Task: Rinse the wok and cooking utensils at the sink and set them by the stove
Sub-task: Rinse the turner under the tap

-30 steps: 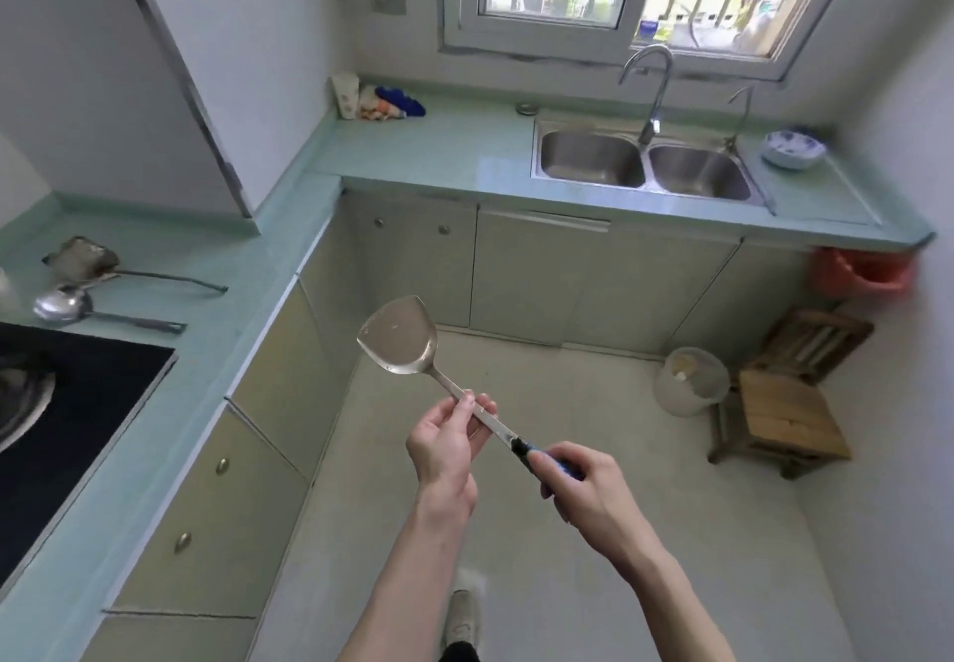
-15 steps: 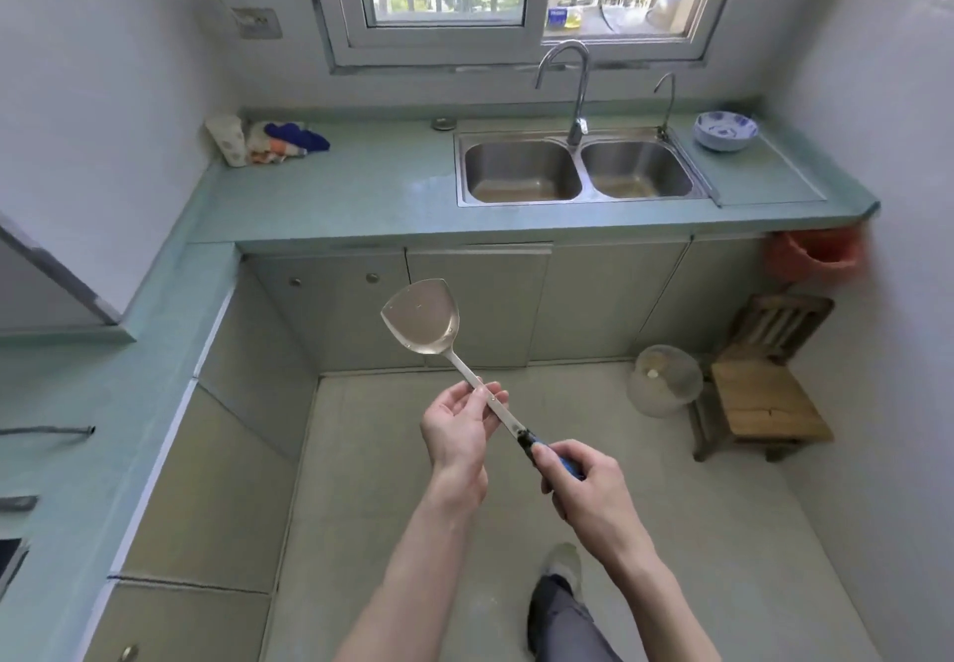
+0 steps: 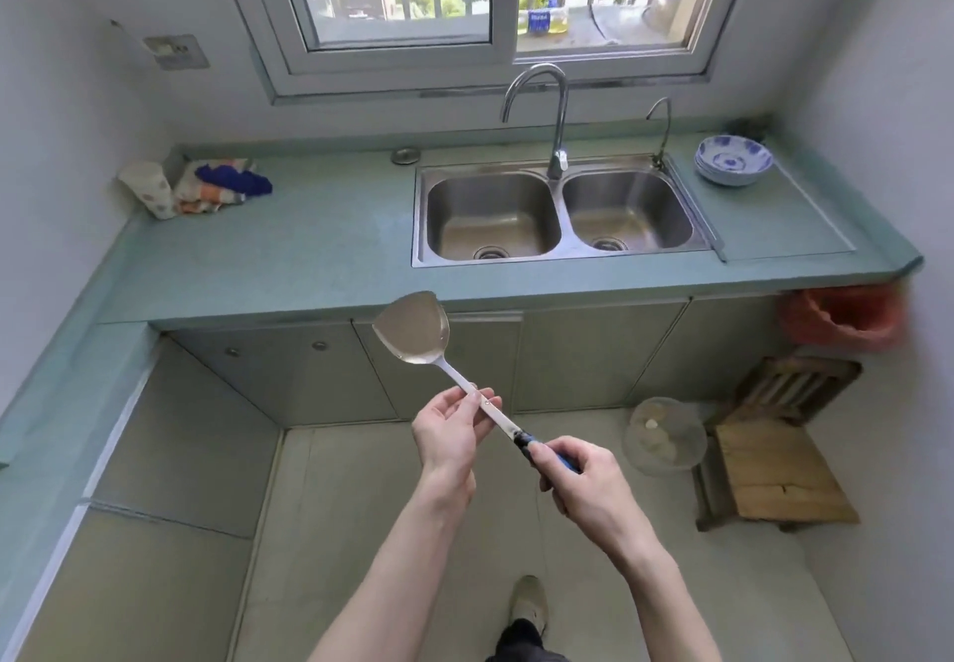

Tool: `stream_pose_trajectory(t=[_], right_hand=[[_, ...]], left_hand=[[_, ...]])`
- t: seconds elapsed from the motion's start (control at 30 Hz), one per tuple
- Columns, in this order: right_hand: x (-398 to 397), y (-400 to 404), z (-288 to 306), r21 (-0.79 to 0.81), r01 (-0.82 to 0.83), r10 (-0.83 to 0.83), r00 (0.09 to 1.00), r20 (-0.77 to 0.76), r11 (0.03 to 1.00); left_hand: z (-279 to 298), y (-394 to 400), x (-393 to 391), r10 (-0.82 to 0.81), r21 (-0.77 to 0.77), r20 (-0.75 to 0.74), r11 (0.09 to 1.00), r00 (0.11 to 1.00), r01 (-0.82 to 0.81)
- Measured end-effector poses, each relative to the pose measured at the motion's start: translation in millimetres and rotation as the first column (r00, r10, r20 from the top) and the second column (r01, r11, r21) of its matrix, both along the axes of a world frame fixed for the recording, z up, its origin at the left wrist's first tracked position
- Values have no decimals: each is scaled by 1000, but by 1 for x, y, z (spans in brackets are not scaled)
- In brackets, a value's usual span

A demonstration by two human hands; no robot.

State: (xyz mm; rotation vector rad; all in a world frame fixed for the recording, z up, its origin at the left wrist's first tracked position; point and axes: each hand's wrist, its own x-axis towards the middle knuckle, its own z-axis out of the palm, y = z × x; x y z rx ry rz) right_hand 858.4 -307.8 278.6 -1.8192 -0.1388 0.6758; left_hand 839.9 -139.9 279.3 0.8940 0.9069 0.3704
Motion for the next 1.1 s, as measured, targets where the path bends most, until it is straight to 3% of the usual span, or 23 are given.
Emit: stream_pose_trajectory(t=[0.17, 0.43, 1.1], right_hand=[[85, 7, -1, -38, -13, 15, 997, 70, 999], [177, 41, -3, -5, -7, 7, 1000, 18, 1000], [439, 205, 6, -75, 83, -74, 992, 105, 994]], left_hand=[[-2, 5, 82, 22, 10, 25, 1000, 999, -22], [-7, 38, 181, 41, -6, 7, 999, 999, -41], [-22, 195, 458, -37, -58, 36, 998, 999, 39]])
